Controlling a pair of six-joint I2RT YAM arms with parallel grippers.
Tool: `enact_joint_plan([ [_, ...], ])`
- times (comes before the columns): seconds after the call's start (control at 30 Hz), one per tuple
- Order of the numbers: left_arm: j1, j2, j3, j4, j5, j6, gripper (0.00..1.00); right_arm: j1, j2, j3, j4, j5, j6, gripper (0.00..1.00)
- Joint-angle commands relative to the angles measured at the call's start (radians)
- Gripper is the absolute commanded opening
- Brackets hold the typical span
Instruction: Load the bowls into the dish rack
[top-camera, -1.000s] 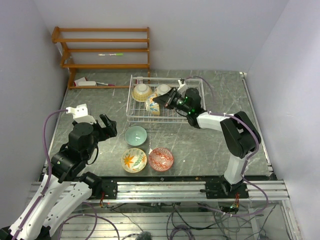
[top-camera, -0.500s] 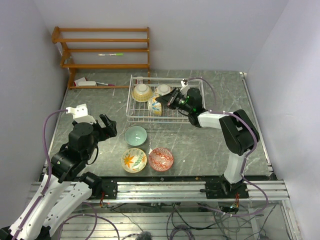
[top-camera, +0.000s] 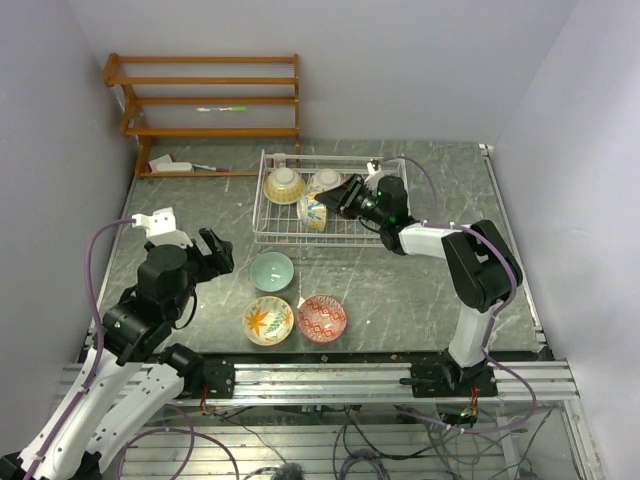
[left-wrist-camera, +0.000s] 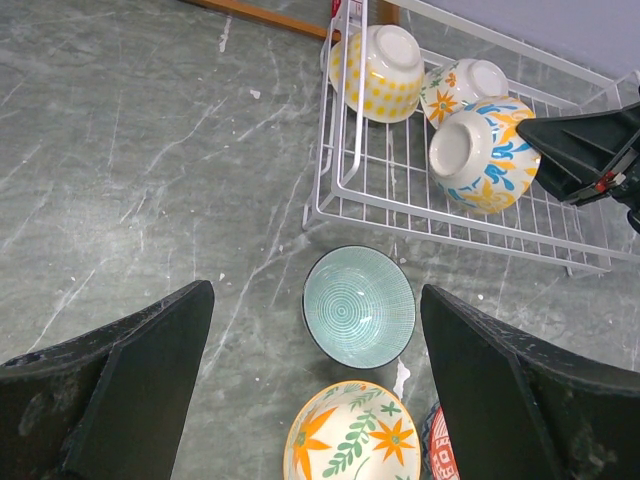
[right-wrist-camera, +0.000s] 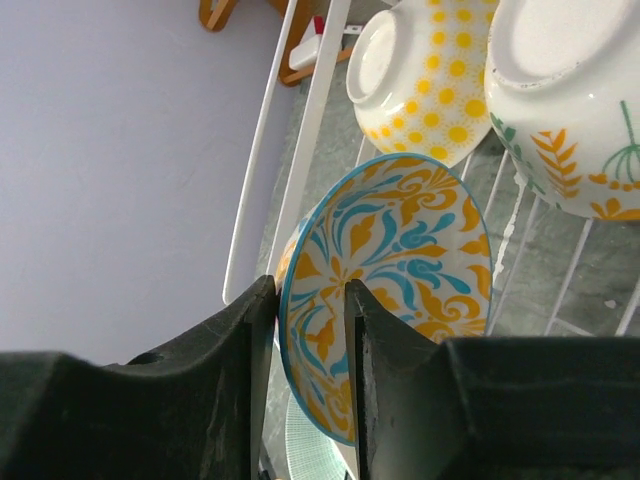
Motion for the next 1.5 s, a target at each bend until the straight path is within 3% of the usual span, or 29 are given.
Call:
enact_joint_plan([
  [0.0, 0.002, 0.004, 0.02, 0.01, -0.012, -0.006, 0.95, -0.02, -0.011, -0.051, -0.136, 0.071, -0.071, 0.33],
  [0.77, 0.002, 0.0, 0.011, 0.016, -0.001, -0.013, 0.95, -0.029, -0.116, -0.114, -0.24, 0.16, -0.155, 0.35],
  [1.17, 0.002, -0.002, 0.014, 0.016, -0.001, -0.01, 0.95, -0.035, -0.123, -0.033, -0.386, 0.249, -0.257, 0.63],
  [1.47, 0.002, 0.002, 0.012, 0.019, 0.001, -0.011, 0.95, -0.035, -0.186, 0.003, -0.489, 0.354, -0.361, 0.68],
])
